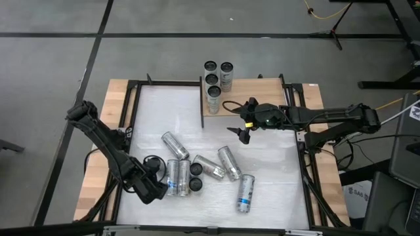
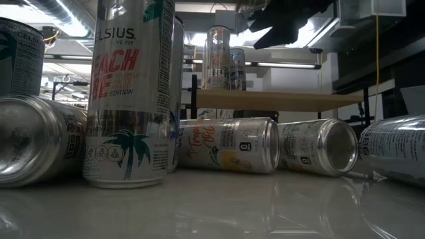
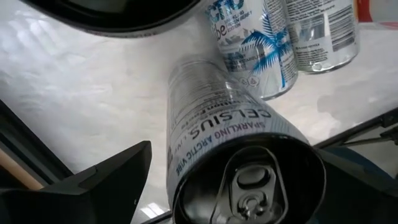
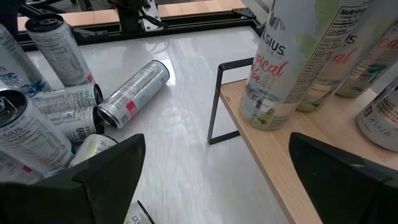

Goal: Place canned beverage on shelf
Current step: Put the blue soda can on the shelf aligned with the other blue soda can

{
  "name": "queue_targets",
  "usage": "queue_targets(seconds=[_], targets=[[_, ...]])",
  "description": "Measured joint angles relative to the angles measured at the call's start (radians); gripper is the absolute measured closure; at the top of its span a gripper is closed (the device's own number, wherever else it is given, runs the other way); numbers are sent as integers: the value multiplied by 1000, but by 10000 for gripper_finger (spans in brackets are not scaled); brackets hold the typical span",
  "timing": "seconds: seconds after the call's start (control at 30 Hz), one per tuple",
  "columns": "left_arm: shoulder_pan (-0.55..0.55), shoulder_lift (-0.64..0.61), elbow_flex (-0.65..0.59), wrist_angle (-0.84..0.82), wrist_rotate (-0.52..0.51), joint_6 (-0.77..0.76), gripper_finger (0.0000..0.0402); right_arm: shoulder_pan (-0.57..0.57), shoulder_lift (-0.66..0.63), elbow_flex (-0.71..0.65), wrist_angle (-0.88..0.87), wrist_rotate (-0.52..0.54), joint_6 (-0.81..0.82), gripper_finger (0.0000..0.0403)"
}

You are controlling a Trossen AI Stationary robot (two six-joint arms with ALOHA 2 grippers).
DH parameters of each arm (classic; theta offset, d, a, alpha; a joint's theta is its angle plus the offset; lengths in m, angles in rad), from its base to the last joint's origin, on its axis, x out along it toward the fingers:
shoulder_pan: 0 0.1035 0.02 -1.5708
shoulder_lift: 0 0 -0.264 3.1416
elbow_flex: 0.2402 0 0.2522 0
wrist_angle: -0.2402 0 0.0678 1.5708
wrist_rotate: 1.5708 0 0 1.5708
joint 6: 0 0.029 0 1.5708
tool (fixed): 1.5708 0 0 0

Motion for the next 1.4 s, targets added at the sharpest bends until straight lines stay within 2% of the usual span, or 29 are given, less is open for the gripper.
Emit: queue_targets(seconds=[0.17,0.3,0.73,1.03,1.23,1.4], targets=[[6,4,0,-2,-8,-30,30,0,0,0,0,0,0,17],[13,4,0,-6,-11,-30,48,0,0,0,0,0,0,17],[12,2,0,-6,16,12,151,0,0,0,0,0,0,17],[12,-5,-1,-6,21,76,150,0,0,0,0,0,0,17],[12,-55,-1,-6,29,108,150,0,0,0,0,0,0,17],[12,-108,-1,-6,75,124,150,0,-1,0,0,0,0,17]])
